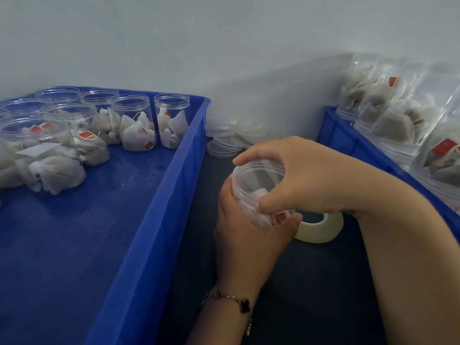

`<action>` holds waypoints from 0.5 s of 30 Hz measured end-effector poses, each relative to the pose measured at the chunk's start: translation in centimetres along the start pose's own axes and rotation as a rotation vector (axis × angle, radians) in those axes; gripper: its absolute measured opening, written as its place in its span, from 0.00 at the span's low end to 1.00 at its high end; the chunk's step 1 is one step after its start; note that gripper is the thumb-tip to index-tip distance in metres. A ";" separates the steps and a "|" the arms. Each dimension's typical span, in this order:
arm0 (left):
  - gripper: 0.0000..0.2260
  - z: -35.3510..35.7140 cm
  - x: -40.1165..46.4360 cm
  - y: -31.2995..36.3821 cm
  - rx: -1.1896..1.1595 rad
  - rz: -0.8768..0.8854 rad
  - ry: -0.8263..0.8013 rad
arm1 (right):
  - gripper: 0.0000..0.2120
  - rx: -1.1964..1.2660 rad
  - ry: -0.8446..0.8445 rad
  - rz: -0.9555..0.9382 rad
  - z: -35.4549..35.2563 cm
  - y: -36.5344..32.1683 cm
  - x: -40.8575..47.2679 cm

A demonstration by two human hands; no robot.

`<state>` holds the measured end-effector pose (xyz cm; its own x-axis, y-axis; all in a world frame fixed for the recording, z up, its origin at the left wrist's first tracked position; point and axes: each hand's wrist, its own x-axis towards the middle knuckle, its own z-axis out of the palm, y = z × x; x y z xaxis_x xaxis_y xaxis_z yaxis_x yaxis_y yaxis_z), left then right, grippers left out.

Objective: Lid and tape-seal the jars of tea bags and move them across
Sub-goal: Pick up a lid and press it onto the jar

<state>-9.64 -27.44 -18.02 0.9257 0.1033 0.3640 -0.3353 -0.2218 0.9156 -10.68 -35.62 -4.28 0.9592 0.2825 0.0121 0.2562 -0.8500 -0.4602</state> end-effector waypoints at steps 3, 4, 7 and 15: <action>0.46 0.0 0.0 0.0 0.008 -0.006 -0.002 | 0.27 -0.023 -0.009 0.057 -0.2 -0.3 -0.2; 0.46 0.0 0.1 0.1 0.016 -0.009 -0.001 | 0.27 -0.040 -0.005 0.076 -0.2 -0.4 -0.3; 0.43 -0.2 0.0 0.4 -0.010 -0.055 -0.020 | 0.27 -0.154 0.044 0.197 0.3 -1.1 -0.3; 0.45 -0.5 0.0 0.3 -0.067 -0.055 -0.052 | 0.40 -0.294 0.116 0.410 2.6 -1.6 0.4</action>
<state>-9.84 -27.03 -17.71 0.9502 0.0628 0.3051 -0.2931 -0.1513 0.9440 -11.02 -32.98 -5.80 0.9905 -0.1372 -0.0113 -0.1370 -0.9742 -0.1794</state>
